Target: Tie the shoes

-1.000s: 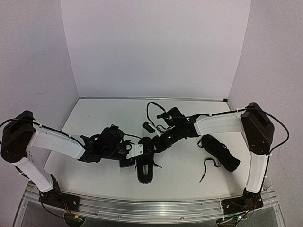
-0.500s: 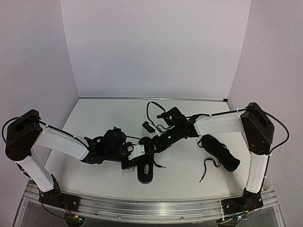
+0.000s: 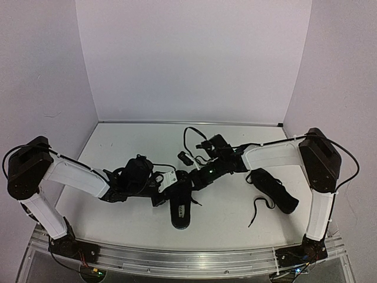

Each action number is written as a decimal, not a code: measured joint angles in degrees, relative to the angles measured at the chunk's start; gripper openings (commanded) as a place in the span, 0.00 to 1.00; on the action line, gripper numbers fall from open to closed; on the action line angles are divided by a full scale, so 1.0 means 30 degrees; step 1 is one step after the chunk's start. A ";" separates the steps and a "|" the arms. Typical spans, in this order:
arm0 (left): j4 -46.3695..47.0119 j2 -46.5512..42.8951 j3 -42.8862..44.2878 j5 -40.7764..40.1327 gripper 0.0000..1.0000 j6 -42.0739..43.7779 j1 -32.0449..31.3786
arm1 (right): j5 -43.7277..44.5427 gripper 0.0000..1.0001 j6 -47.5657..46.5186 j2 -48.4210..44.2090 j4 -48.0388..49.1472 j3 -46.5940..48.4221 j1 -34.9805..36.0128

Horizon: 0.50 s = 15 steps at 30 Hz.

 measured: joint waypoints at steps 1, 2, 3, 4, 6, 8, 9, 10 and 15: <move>0.0053 0.0000 -0.0008 0.0026 0.00 -0.0107 0.0030 | 0.0000 0.00 0.0014 0.0000 0.0011 -0.0005 0.0000; 0.0113 0.0006 -0.0008 0.0046 0.00 -0.0222 0.0047 | 0.0002 0.00 0.0031 0.0000 0.0019 -0.0005 0.0000; 0.0192 0.0026 -0.0008 0.0061 0.00 -0.0316 0.0061 | 0.0006 0.00 0.0061 0.0000 0.0034 -0.0005 0.0000; 0.0297 0.0084 -0.0013 0.0107 0.00 -0.0380 0.0080 | 0.0007 0.00 0.0088 0.0000 0.0053 -0.0010 0.0000; 0.0531 0.0290 -0.0015 0.0236 0.00 -0.0472 0.0099 | 0.0015 0.00 0.0157 -0.0007 0.0140 -0.0048 -0.0011; 0.0766 0.0518 -0.0033 0.0457 0.00 -0.0574 0.0129 | 0.0015 0.00 0.0227 -0.0007 0.0264 -0.0164 -0.0015; 0.0860 0.0640 -0.0037 0.0535 0.00 -0.0638 0.0129 | 0.0019 0.00 0.0251 -0.0007 0.0297 -0.0216 -0.0015; 0.0964 0.0765 -0.0037 0.0601 0.00 -0.0698 0.0129 | 0.0025 0.00 0.0279 -0.0007 0.0309 -0.0244 -0.0015; 0.1331 0.1230 -0.0037 0.0771 0.00 -0.0812 0.0142 | 0.0027 0.00 0.0415 -0.0007 0.0488 -0.0267 -0.0015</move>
